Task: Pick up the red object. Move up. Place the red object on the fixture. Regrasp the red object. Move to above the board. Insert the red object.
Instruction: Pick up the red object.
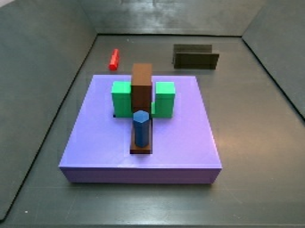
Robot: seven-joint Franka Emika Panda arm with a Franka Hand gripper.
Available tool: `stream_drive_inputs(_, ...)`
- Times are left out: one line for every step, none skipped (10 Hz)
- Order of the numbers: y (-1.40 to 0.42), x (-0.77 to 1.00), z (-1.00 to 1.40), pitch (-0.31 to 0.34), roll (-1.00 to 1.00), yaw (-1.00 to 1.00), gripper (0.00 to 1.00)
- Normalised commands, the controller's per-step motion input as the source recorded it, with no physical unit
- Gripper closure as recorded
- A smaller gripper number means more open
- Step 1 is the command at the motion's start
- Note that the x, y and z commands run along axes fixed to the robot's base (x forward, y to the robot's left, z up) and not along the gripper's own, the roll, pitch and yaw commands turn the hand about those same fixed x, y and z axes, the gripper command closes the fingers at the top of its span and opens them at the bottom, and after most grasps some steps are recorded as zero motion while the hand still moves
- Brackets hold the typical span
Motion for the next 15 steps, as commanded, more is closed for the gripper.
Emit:
stream_drive_inputs(-0.74,-0.12,-0.63,0.066,-0.10,0.10,0.00)
stream_drive_inputs(-0.80,-0.10,-0.92,0.046,0.00,0.11,0.00)
stream_drive_inputs(-0.60,-0.19,-1.00,0.000,0.00,0.23,0.00)
stream_drive_inputs(-0.39,-0.24,-1.00,0.000,0.00,0.32,0.00)
stream_drive_inputs(-0.19,-0.27,-1.00,0.000,-0.01,0.28,0.00)
stream_drive_inputs(0.00,-0.42,-0.97,-0.050,0.00,0.21,0.00)
stream_drive_inputs(0.08,-0.44,-0.93,-0.090,0.00,0.17,0.00)
stream_drive_inputs(0.06,-0.40,-0.82,-0.084,-0.02,0.14,0.00)
stream_drive_inputs(0.07,-0.34,-0.80,-0.040,0.00,0.03,0.00)
stream_drive_inputs(0.07,-0.16,-0.72,0.000,-0.04,0.00,0.00)
stream_drive_inputs(0.00,-0.11,-0.67,0.000,-0.09,0.00,0.00)
stream_drive_inputs(0.00,-0.03,-0.63,0.000,-0.13,-0.01,0.00)
stream_drive_inputs(-0.08,0.00,-0.55,0.000,-0.10,-0.01,0.00)
stream_drive_inputs(-0.19,0.07,-0.47,0.030,-0.07,-0.04,0.00)
stream_drive_inputs(-0.15,0.07,-0.51,0.021,-0.09,-0.11,0.00)
